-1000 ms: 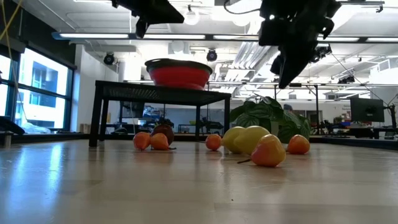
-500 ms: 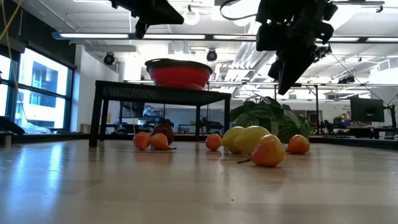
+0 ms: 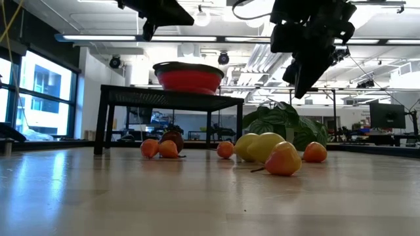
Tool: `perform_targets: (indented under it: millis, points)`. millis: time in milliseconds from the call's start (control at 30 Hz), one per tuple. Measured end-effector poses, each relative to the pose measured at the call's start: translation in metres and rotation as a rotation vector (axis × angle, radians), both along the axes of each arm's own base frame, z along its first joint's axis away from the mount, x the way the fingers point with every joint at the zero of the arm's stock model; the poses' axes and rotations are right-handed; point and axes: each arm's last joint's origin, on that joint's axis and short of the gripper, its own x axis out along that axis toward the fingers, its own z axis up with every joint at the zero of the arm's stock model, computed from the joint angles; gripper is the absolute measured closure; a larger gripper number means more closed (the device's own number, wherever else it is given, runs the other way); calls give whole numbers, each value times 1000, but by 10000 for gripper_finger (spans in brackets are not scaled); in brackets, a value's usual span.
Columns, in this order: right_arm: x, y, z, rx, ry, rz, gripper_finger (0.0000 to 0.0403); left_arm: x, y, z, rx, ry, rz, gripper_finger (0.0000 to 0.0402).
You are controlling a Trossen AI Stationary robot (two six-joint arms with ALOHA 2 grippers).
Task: Pick & Place Fruit
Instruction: Put the orange pear into the red basket on the shelf
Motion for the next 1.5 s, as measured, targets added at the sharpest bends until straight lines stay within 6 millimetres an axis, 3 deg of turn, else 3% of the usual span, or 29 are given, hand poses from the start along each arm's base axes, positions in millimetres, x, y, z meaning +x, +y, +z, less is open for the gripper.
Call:
perform_targets:
  millis: [167,300,600,800,967,1500]
  points:
    - [2,0,1,15,-16,-29,396,0,0,0,2,1,-1,401]
    - [2,1,1,11,-17,-20,370,0,0,0,2,1,0,401]
    - [3,15,-1,-59,-19,60,209,0,0,0,3,2,1,401]
    - [-2,28,-20,-85,-2,97,145,-1,0,-3,1,27,1,401]
    - [-6,31,-37,-108,-13,78,125,-1,0,-5,0,57,1,401]
    - [-17,29,-78,-124,-28,-26,123,-1,0,-5,0,54,1,401]
